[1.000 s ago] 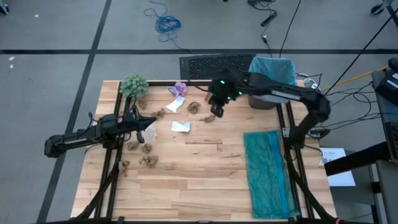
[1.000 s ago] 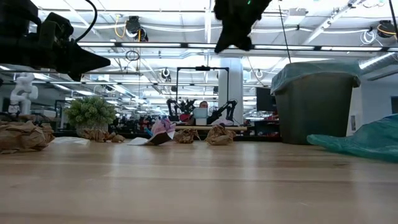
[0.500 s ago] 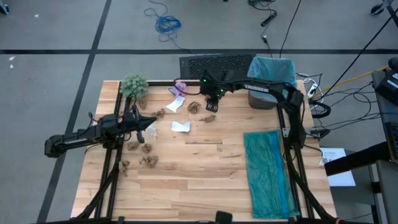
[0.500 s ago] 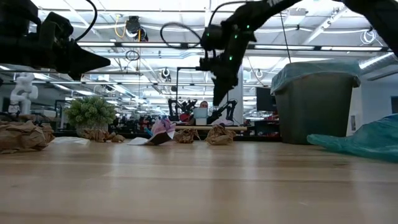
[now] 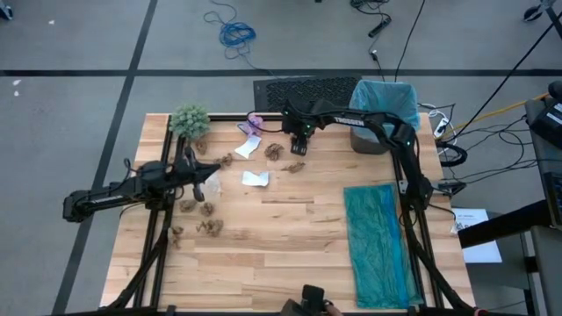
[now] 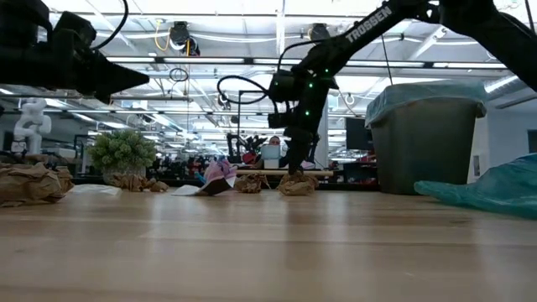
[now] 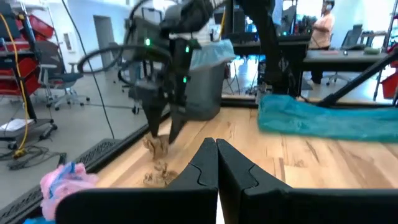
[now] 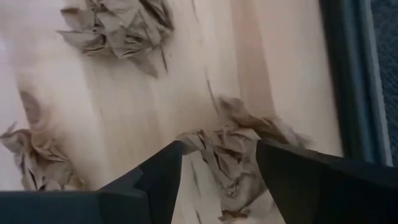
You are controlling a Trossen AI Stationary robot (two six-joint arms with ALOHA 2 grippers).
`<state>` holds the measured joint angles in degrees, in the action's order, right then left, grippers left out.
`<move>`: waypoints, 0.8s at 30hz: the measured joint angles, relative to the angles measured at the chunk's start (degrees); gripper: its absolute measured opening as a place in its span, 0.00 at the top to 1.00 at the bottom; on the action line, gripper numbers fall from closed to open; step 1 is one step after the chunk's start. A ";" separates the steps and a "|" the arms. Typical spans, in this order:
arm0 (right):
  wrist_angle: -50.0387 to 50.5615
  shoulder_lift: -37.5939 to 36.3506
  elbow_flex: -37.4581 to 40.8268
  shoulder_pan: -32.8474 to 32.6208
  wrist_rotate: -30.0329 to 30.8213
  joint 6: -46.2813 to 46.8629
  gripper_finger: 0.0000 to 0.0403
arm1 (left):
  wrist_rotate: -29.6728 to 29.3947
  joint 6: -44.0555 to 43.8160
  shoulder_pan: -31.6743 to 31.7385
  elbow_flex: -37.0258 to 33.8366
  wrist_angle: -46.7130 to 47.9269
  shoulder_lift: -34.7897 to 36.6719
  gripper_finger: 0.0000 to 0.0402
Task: Place trash/remove bag and relplace
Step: Put the brown paper into the trash bin
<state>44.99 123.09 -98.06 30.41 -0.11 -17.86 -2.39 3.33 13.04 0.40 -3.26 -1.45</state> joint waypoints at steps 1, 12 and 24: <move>0.00 0.35 0.00 0.00 -0.35 0.23 0.51 | 0.00 0.00 0.01 -0.01 -0.82 0.01 1.00; 5.21 -1.10 0.02 0.00 -0.14 2.19 0.96 | 0.04 -0.89 0.00 0.00 -8.76 0.00 1.00; 13.89 -26.00 0.00 -1.23 -2.87 14.54 1.00 | -8.54 -28.22 0.02 0.00 -24.70 0.00 1.00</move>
<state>58.88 97.09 -98.06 29.19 -2.99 -3.32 -10.93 -24.89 13.06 0.40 -27.96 -1.45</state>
